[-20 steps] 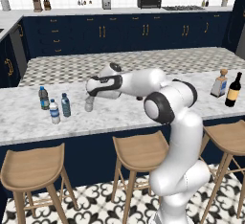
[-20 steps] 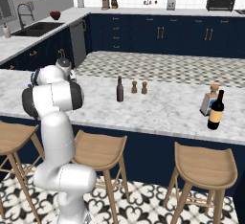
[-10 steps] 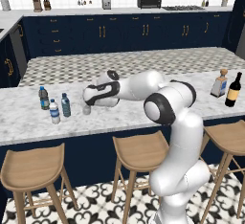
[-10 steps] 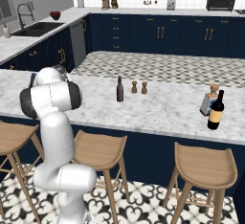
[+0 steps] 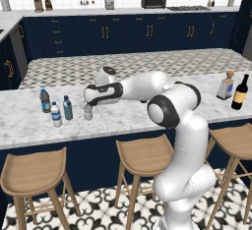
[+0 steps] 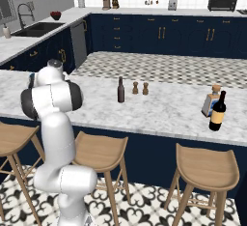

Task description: Move the plastic bottles in the middle to the plastics group, and the glass bottles in the middle to the glass group.

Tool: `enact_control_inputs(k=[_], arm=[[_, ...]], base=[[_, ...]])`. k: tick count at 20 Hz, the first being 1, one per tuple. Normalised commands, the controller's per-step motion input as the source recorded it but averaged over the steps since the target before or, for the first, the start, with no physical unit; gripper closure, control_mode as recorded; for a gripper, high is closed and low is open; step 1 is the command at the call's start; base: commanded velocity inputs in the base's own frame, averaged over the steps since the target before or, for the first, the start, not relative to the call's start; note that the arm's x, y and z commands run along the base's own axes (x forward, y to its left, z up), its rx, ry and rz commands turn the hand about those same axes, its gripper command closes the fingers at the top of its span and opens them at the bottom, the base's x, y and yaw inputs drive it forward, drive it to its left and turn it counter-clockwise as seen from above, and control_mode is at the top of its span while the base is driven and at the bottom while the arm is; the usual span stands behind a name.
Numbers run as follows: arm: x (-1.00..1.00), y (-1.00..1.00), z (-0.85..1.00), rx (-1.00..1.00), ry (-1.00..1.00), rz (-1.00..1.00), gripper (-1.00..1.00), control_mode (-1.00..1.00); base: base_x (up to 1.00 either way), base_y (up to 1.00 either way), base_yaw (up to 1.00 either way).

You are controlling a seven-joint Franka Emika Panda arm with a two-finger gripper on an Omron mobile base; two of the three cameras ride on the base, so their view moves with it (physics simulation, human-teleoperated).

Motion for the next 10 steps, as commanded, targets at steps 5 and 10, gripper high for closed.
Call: enact_control_inputs(k=[5, 10], arm=[[0.02, 0.0, -0.19, 0.0, 0.0, 0.0, 1.0, -1.0], [0.15, 0.03, 0.0, 0.0, 0.0, 0.0, 1.0, -1.0]], base=[[0.0, 0.0, 0.0], [0.0, 0.0, 0.0]])
